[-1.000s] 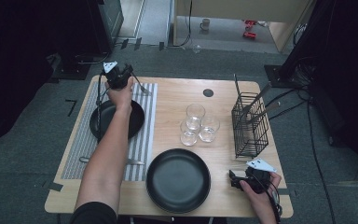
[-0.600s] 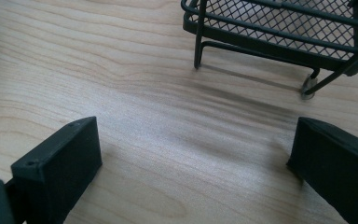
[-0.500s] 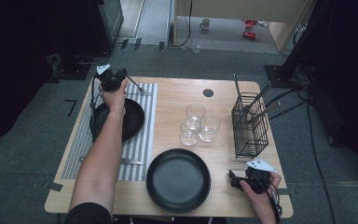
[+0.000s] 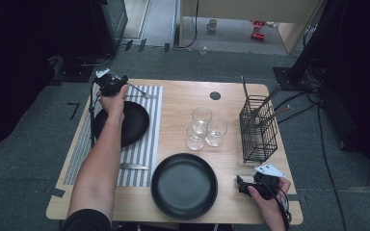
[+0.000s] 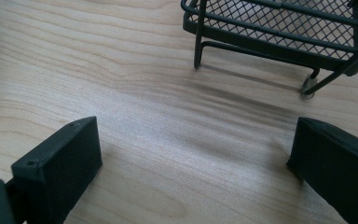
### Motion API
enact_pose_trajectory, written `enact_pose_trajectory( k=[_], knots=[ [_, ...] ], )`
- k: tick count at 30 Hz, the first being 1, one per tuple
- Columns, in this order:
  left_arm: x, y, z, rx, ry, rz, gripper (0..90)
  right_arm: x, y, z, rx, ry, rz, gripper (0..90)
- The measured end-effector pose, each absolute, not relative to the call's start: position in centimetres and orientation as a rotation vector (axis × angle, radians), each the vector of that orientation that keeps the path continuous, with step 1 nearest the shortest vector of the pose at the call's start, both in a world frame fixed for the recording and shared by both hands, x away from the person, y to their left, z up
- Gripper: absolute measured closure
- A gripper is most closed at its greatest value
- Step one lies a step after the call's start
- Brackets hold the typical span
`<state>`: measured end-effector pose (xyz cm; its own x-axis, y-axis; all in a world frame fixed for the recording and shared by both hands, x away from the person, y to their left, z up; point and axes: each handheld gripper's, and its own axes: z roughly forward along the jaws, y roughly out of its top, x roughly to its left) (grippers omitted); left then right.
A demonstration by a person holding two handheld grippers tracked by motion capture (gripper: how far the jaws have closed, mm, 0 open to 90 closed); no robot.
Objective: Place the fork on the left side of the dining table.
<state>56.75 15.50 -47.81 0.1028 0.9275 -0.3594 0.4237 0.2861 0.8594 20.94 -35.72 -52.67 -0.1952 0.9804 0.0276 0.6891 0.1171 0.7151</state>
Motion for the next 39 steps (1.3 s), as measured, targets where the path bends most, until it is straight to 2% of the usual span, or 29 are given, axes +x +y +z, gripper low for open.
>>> enact_pose_trajectory(
  k=[18, 23, 33, 39],
  knots=[
    [56.8, 16.2, -48.5, 1.304, 1.549, 0.599, 52.6, 20.9, -35.6, -52.7, 1.614, 1.938, 0.845, 2.8],
    [57.0, 16.9, -49.1, 1.232, 1.62, 0.532, 48.4, 20.9, -35.6, -52.7, 1.613, 1.938, 0.847, 2.9],
    [57.1, 17.4, -49.8, 1.247, 1.649, 0.531, 45.1, 20.9, -35.6, -52.7, 1.613, 1.938, 0.847, 2.8],
    [57.1, 17.7, -49.9, 1.261, 1.656, 0.582, 38.7, 20.9, -35.6, -52.7, 1.612, 1.939, 0.846, 2.9]
  ],
)
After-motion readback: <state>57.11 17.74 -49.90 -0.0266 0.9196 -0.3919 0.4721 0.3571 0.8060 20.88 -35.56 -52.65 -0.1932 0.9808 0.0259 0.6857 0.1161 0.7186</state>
